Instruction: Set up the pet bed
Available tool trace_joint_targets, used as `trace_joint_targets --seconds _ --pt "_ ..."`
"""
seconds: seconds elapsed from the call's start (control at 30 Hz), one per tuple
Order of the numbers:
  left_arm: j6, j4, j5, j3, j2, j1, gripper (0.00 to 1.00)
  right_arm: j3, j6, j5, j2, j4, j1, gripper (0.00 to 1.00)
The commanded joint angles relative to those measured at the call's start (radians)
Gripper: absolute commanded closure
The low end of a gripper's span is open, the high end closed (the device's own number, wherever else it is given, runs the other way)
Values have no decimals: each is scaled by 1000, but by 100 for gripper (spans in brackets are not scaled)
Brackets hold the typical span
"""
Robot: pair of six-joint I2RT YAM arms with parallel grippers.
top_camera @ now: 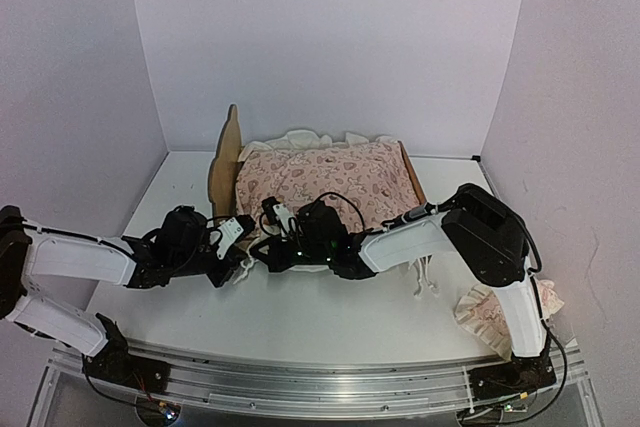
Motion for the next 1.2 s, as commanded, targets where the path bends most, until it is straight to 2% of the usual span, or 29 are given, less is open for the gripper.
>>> trace_joint_targets --seconds 0.0,0.23,0.37,0.53,0.63,0.93,1.0,1.17 --pt "-42 -70 121 66 -58 7 100 9 27 41 20 -22 -18 100" --pt "-69 -111 153 107 -81 7 100 -5 27 24 1 -19 -19 100" --pt "-76 -120 220 109 -90 7 100 -7 63 -20 4 33 -18 100" --pt "-104 -110 260 110 -79 7 100 12 211 -98 50 182 -19 100" --pt "-118 -122 253 108 -73 9 100 -11 313 -101 81 298 -22 100" --pt "-94 -168 182 115 -56 22 99 -5 423 -165 167 373 -30 100" --pt "-68 -190 177 121 -61 22 94 -11 441 -178 176 394 -30 100" --pt "-24 -284 152 148 -79 22 74 -11 454 -170 199 427 -32 100"
